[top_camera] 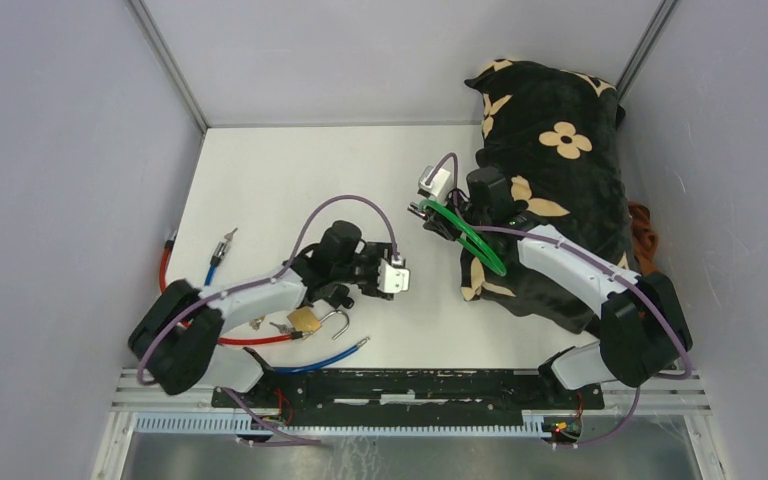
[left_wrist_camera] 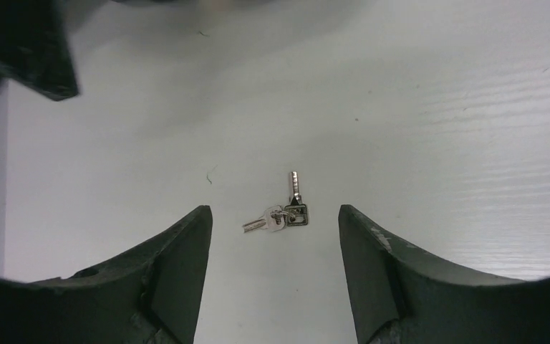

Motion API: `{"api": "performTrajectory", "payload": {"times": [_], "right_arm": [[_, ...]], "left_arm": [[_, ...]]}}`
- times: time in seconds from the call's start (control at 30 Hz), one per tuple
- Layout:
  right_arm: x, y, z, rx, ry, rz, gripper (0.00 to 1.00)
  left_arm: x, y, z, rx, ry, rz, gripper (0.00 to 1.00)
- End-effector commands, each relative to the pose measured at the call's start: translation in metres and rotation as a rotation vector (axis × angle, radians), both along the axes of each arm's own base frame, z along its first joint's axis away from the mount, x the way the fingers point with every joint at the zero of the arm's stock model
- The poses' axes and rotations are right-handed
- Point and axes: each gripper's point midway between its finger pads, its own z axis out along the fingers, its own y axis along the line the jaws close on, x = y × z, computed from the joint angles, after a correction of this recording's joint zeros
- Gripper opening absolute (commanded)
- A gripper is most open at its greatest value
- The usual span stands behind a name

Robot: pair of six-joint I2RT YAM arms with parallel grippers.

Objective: Lock with the key
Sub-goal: Place the key at the center of the board, then place the lock at the center of the board.

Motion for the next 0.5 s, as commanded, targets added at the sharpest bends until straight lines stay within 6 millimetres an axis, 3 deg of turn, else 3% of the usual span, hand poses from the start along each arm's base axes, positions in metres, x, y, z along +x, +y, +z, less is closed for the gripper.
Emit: {"api": "performTrajectory", "payload": {"times": [0.0, 0.07, 0.17, 0.23, 0.33, 0.47], "right_arm": [[-0.007, 0.011, 0.018, 0.062, -0.038, 0.067, 0.00], [-0.030, 0.027, 0.017, 0.083, -0.014, 0.208, 0.00], [-0.062, 0.043, 0.011, 0.079, 0.014, 0.355, 0.00], [-0.082, 0.053, 0.011, 0.099, 0.033, 0.444, 0.00], [-0.104, 0.068, 0.014, 0.124, 0.038, 0.533, 0.00], [-0.113, 0.079, 0.014, 0.117, 0.046, 0.562, 0.00]], "left_arm": [[-0.037, 0.005, 0.060, -0.129, 0.203, 0.061, 0.69], [-0.044, 0.007, 0.089, -0.206, 0.249, 0.103, 0.69], [-0.028, 0.010, 0.146, -0.389, 0.207, 0.243, 0.72], [-0.018, 0.014, 0.169, -0.470, 0.188, 0.314, 0.75], [-0.018, 0.014, 0.179, -0.524, 0.198, 0.328, 0.75], [-0.021, 0.011, 0.176, -0.537, 0.225, 0.320, 0.68]]}}
